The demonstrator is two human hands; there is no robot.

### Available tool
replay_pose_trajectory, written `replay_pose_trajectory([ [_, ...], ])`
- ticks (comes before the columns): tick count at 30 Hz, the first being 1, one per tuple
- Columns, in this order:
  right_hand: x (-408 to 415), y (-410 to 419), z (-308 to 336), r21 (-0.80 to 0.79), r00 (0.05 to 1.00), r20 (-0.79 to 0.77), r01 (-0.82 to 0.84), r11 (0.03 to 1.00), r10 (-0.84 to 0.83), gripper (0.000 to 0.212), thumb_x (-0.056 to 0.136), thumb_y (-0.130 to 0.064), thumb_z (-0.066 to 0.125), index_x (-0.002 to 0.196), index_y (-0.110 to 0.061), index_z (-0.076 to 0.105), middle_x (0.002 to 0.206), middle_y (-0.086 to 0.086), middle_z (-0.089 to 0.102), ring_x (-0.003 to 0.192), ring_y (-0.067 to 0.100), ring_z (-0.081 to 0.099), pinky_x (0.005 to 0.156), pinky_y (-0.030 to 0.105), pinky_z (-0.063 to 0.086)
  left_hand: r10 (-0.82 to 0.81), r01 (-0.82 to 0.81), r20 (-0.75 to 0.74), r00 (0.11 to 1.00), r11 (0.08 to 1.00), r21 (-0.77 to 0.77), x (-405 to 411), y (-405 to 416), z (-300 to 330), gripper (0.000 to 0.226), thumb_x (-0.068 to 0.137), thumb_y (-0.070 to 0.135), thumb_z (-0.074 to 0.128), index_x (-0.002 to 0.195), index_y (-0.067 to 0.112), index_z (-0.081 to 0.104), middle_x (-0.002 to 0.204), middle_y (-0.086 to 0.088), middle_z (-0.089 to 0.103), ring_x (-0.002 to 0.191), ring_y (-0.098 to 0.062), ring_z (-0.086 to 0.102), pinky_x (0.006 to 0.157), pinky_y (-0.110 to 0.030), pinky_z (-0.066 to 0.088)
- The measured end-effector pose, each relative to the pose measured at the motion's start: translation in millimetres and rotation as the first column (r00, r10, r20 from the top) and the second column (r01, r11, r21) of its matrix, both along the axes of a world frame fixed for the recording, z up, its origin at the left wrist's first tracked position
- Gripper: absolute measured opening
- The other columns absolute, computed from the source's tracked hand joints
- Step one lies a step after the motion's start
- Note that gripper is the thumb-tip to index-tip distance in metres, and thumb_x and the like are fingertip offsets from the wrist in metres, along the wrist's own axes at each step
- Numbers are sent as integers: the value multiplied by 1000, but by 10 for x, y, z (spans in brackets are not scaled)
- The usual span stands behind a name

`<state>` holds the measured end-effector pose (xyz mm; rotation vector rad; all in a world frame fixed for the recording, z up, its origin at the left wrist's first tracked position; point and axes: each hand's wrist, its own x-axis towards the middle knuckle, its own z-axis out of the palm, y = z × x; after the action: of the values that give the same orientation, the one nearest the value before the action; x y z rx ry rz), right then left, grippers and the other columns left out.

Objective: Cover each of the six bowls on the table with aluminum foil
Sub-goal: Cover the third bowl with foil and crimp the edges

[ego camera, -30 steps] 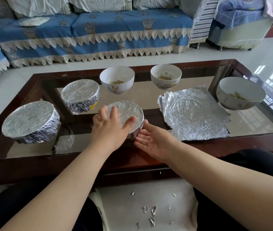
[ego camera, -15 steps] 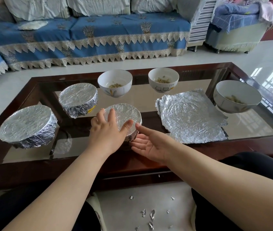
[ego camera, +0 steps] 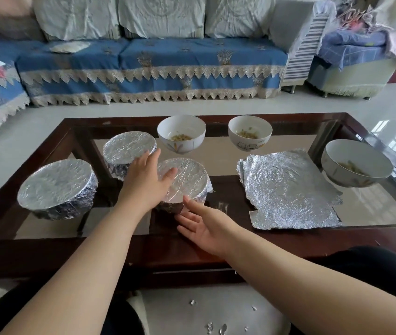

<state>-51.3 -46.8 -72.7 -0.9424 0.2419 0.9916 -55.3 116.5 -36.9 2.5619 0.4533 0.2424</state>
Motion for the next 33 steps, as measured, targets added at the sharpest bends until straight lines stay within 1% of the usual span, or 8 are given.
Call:
replay_pose_trajectory([
  [9, -99, -102, 96, -149, 991, -25, -133, 980, 131, 36, 88, -29, 68, 116, -12, 55, 132, 21, 53, 109, 32, 60, 81, 39, 55, 511, -236, 162, 844, 626, -743, -124, -301, -110, 73, 94, 32, 65, 155, 23, 26, 157, -3, 29, 139, -17, 35, 105, -29, 30],
  [15, 129, -275, 56, -437, 822, 562, 387, 812, -90, 42, 97, -15, 57, 137, -4, 48, 131, 12, 57, 117, 21, 58, 98, 31, 47, 526, -270, -64, 848, 325, -906, -151, -287, -195, 79, 96, 28, 63, 158, 27, 14, 158, -5, 28, 118, -17, 51, 98, -34, 28],
  [18, 149, -172, 11, -401, 709, 702, 471, 786, -66, 38, 100, -21, 50, 138, -15, 49, 125, -5, 58, 101, -1, 55, 94, 18, 39, 499, -282, -79, 863, 344, -896, -137, -306, -175, 76, 97, 26, 58, 157, 36, 13, 159, -4, 27, 115, -18, 51, 104, -41, 31],
  [22, 200, -18, -127, -362, 673, 730, 530, 767, -120, 28, 101, -23, 47, 126, -16, 58, 118, -4, 64, 108, 5, 58, 94, 17, 43, 463, -286, -101, 881, 348, -893, -137, -290, -203, 84, 89, 27, 62, 154, 45, 13, 155, -5, 33, 130, -27, 46, 113, -51, 34],
  [25, 235, 112, -134, -284, 615, 760, 604, 745, -209, 20, 101, -26, 48, 93, -25, 66, 85, -9, 67, 77, -1, 59, 71, 14, 45, 422, -281, -41, 906, 525, -804, -150, -319, -195, 79, 95, 25, 61, 155, 43, 14, 162, -2, 18, 141, -27, 34, 108, -41, 33],
  [29, 292, 214, -156, -285, 638, 702, 660, 695, -317, 29, 98, -37, 51, 98, -11, 63, 84, -1, 63, 76, 10, 56, 74, 26, 44, 158, -138, 165, 974, 982, -126, -189, -345, -120, 70, 96, 52, 53, 155, 41, 17, 167, -1, -7, 152, -29, -3, 120, -52, 14],
  [31, 303, 226, -183, -287, 635, 699, 669, 686, -328, 28, 97, -38, 52, 94, -12, 62, 82, -1, 61, 75, 12, 55, 75, 29, 45, -11, 5, 31, 999, 980, 197, -154, -307, -163, 79, 89, 72, 28, 157, 40, 5, 166, -5, -14, 152, -33, -11, 121, -54, 1],
  [33, 304, 218, -198, -305, 637, 705, 670, 677, -312, 25, 98, -36, 52, 94, -13, 62, 83, -2, 61, 78, 11, 57, 77, 27, 45, -55, 80, -108, 993, 966, 247, -121, -288, -206, 87, 80, 77, 10, 157, 41, -4, 165, -6, -18, 150, -36, -15, 122, -52, -3],
])
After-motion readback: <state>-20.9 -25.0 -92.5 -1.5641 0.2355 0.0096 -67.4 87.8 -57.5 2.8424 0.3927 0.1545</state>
